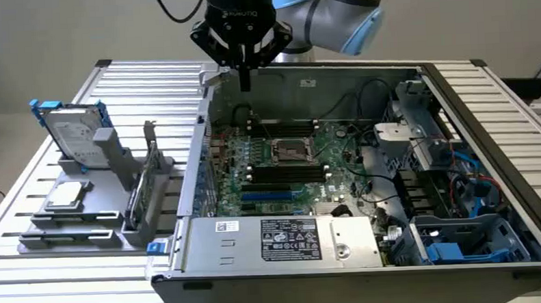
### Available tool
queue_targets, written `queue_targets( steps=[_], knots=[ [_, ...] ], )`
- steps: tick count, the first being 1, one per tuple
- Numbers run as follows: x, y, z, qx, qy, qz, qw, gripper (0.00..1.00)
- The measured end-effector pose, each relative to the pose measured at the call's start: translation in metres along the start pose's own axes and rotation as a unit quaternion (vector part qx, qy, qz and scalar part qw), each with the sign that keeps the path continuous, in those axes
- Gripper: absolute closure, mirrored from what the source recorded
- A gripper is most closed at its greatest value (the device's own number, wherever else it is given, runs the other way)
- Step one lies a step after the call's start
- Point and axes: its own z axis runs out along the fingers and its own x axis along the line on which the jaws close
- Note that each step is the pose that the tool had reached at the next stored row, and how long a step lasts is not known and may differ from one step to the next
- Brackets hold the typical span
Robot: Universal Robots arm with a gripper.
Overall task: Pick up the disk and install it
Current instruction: 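Reach for the disk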
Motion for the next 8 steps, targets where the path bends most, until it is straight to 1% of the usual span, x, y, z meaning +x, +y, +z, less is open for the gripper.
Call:
queue_targets(
  steps=[8],
  knots=[
    [0.0000, 0.0000, 0.0000, 0.0000, 0.0000, 0.000, 1.0000, 0.89]
  ],
)
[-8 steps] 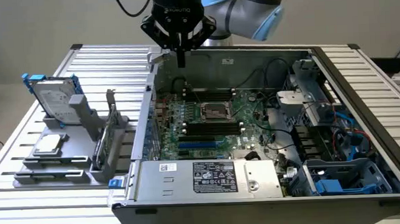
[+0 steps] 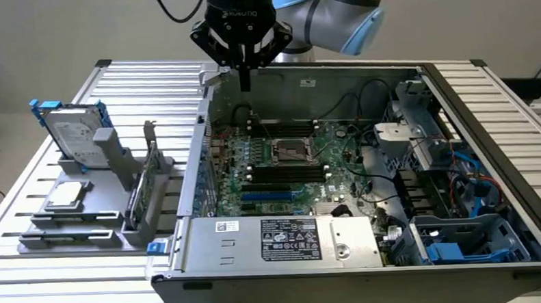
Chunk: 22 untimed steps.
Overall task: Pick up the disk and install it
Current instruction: 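Reach for the disk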
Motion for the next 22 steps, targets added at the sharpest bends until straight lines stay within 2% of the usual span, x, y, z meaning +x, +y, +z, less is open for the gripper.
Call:
queue_targets(
  steps=[6, 17, 22],
  knots=[
    [0.001, 0.0019, 0.0000, 0.0000, 0.0000, -0.001, 1.0000, 0.89],
    [0.015, 0.0355, 0.0043, -0.0001, 0.0001, -0.003, 1.0000, 0.89],
    [0.033, 0.0472, 0.0068, -0.0001, -0.0001, -0.003, 1.0000, 0.89]
  ],
)
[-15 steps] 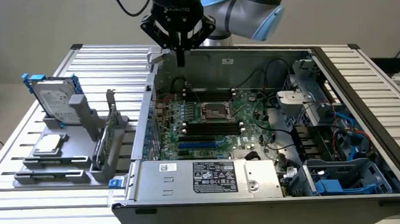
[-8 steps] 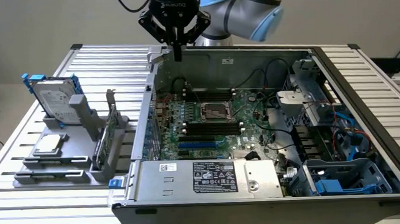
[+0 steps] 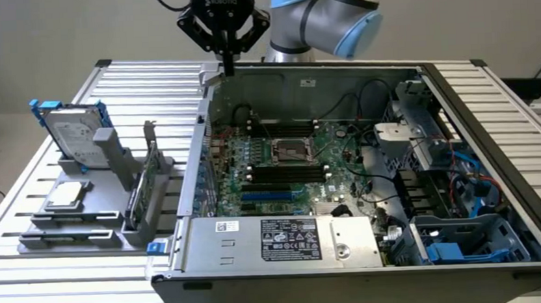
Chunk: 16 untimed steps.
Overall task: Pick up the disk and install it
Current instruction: 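Reach for the disk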
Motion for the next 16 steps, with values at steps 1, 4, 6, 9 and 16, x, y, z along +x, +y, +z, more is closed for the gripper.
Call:
queue_targets(
  steps=[1, 4, 6, 9, 16],
  knots=[
    [0.004, 0.0020, 0.0004, 0.0000, 0.0000, 0.000, 1.0000, 0.89],
    [0.017, 0.0080, 0.0012, 0.0001, 0.0000, 0.000, 1.0000, 0.89],
    [0.025, 0.0121, 0.0017, 0.0000, 0.0000, 0.000, 1.0000, 0.89],
    [0.038, 0.0177, 0.0019, 0.0001, 0.0001, 0.000, 1.0000, 0.89],
    [0.068, 0.0291, 0.0023, 0.0000, 0.0000, 0.000, 1.0000, 0.89]
  ],
)
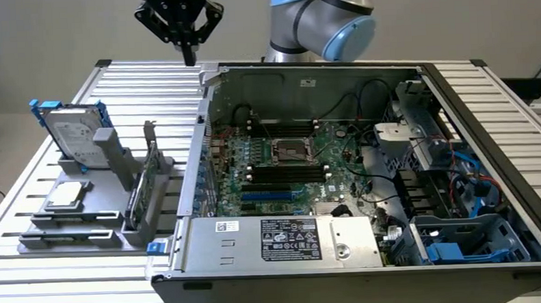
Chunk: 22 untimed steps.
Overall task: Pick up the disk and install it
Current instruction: 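Reach for the disk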
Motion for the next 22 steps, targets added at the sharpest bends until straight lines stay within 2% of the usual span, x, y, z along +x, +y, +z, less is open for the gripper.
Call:
queue_targets(
  steps=[7, 10, 16, 22],
  knots=[
    [0.033, 0.0104, 0.0000, 0.0000, 0.0001, 0.000, 1.0000, 0.89],
    [0.046, 0.0157, 0.0000, 0.0009, 0.0008, 0.000, 1.0000, 0.89],
    [0.070, 0.0270, 0.0001, 0.0054, 0.0050, 0.000, 1.0000, 0.89],
    [0.092, 0.0381, 0.0002, 0.0106, 0.0108, 0.000, 0.9999, 0.89]
  ],
)
